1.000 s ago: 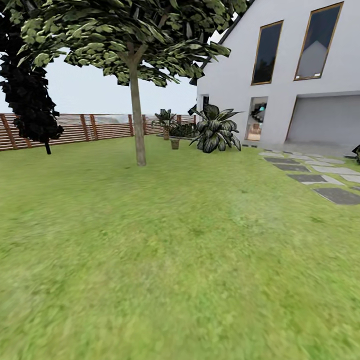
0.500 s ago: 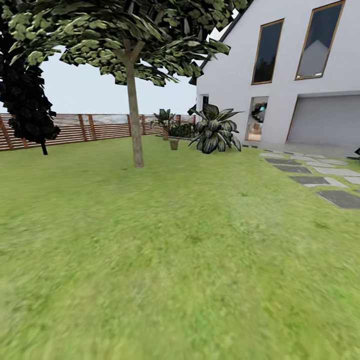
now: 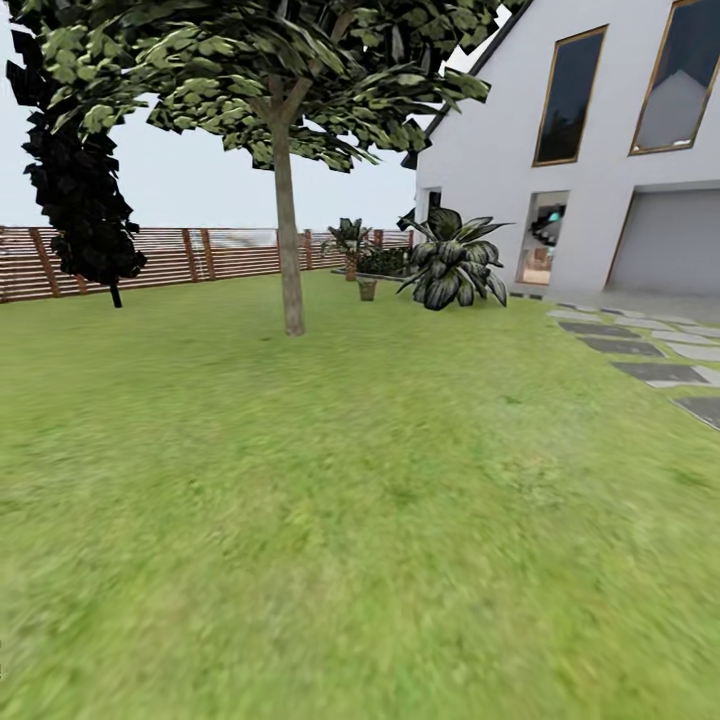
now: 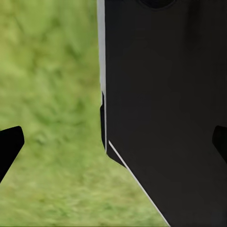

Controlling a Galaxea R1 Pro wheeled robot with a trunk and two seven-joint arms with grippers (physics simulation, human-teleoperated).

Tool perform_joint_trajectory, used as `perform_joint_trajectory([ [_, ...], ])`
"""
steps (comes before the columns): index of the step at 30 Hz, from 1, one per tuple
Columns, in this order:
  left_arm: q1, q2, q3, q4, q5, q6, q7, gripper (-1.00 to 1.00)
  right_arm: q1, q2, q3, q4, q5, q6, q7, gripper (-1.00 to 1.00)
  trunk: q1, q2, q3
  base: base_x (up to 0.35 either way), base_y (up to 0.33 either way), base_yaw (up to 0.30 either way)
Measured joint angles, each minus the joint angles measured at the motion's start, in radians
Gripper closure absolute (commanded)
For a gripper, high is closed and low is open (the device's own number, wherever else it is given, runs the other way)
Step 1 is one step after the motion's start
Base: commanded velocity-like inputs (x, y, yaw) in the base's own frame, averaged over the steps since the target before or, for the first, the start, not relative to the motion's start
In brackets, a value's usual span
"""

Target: Take the three Easter eggs out of the wicker basket on the lawn in the garden, then place them on the lawn next to a single tree (choose any tree) so that all three eggs are next to the same tree and none are left in the basket.

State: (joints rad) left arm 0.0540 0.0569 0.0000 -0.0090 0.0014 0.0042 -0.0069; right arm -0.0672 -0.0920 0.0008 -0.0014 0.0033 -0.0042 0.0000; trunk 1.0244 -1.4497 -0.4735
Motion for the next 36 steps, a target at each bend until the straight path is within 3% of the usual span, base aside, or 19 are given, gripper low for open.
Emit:
perform_joint_trajectory([
  [36, 0.0, 0.001, 0.0, -0.001, 0.0, 0.0, 0.0, -1.0, 0.0, 0.0, 0.001, 0.0, 0.002, 0.0, 0.0, -1.0, 0.0, 0.0, 0.0, 0.333, -0.123, 0.006],
])
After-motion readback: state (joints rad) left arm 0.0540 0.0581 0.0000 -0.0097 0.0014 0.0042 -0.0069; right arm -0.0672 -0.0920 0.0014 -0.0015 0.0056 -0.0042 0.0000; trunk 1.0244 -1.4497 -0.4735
